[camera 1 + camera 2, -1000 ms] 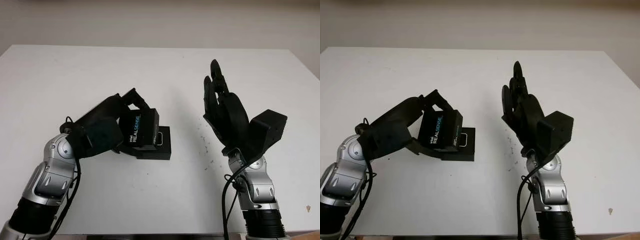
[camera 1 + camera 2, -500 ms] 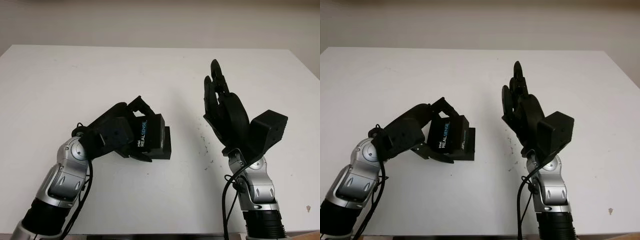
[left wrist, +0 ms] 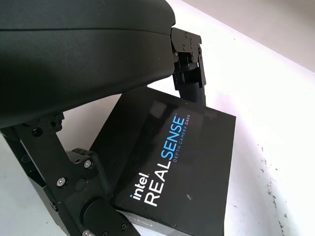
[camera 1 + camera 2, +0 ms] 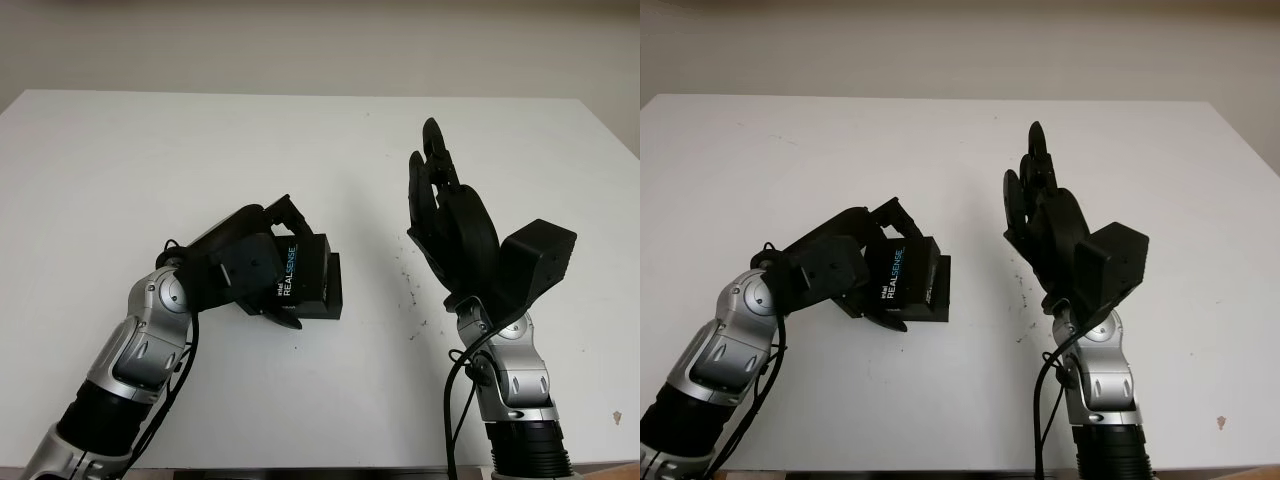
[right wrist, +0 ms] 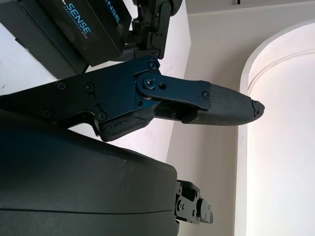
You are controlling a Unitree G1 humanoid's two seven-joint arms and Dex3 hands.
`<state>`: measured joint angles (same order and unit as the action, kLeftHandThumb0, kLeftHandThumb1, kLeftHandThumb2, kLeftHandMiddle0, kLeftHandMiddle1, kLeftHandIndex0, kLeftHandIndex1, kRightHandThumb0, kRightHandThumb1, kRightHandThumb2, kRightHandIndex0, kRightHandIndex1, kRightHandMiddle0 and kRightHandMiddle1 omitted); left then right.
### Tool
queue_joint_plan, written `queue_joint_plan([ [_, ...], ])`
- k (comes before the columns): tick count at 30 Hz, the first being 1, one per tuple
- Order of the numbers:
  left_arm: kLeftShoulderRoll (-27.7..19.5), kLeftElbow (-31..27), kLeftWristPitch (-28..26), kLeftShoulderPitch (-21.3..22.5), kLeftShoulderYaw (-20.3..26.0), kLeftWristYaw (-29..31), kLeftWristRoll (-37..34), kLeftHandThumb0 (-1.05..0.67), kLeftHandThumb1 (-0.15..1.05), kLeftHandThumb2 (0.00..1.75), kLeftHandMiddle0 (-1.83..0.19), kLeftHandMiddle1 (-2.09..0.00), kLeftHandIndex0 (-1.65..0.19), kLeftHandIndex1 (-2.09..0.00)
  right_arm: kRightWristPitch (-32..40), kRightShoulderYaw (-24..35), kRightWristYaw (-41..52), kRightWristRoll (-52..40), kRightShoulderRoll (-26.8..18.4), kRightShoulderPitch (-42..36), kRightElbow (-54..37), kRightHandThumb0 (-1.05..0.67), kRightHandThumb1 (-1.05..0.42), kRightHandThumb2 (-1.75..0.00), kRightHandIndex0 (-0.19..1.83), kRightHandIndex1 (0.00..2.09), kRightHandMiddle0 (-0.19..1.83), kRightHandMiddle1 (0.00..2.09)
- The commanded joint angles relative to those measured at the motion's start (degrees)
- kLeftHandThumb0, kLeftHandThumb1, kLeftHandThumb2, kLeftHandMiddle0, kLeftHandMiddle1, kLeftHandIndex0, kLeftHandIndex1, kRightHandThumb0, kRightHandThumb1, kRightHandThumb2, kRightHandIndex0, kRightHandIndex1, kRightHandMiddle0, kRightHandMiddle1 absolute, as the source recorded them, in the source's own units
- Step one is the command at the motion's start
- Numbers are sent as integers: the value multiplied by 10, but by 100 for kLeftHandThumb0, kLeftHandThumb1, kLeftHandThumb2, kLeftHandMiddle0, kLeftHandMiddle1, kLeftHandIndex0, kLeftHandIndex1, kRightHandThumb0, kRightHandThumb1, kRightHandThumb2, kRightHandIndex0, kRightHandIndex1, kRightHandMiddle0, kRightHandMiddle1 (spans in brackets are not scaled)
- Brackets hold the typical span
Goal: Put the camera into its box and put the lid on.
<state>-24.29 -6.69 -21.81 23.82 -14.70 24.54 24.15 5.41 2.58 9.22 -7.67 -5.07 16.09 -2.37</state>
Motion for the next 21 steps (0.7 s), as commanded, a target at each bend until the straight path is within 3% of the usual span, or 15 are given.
queue_joint_plan([
  [1, 1, 6, 2, 10, -6, 4, 2, -26, 105, 36, -46, -209, -22, -209, 2, -1, 1, -3, 1, -1, -7, -82, -105, -59, -19, 0, -19, 0],
  [9, 7, 13, -22, 38, -4, 32, -12, -25, 105, 37, -34, -209, -19, -209, 3, -3, -3, -2, 6, -1, -7, -83, -105, -57, -19, 0, -19, 0],
  [15, 14, 22, -33, 52, -4, 39, -23, -26, 105, 35, -44, -209, -24, -209, 7, -5, -7, 3, 7, -2, -10, -84, -105, -57, -19, 0, -19, 0],
  [21, 19, 28, -36, 61, -8, 41, -26, -26, 105, 34, -36, -209, -21, -209, 8, -4, -6, 1, 6, -3, -11, -85, -105, -57, -19, 0, -19, 0],
])
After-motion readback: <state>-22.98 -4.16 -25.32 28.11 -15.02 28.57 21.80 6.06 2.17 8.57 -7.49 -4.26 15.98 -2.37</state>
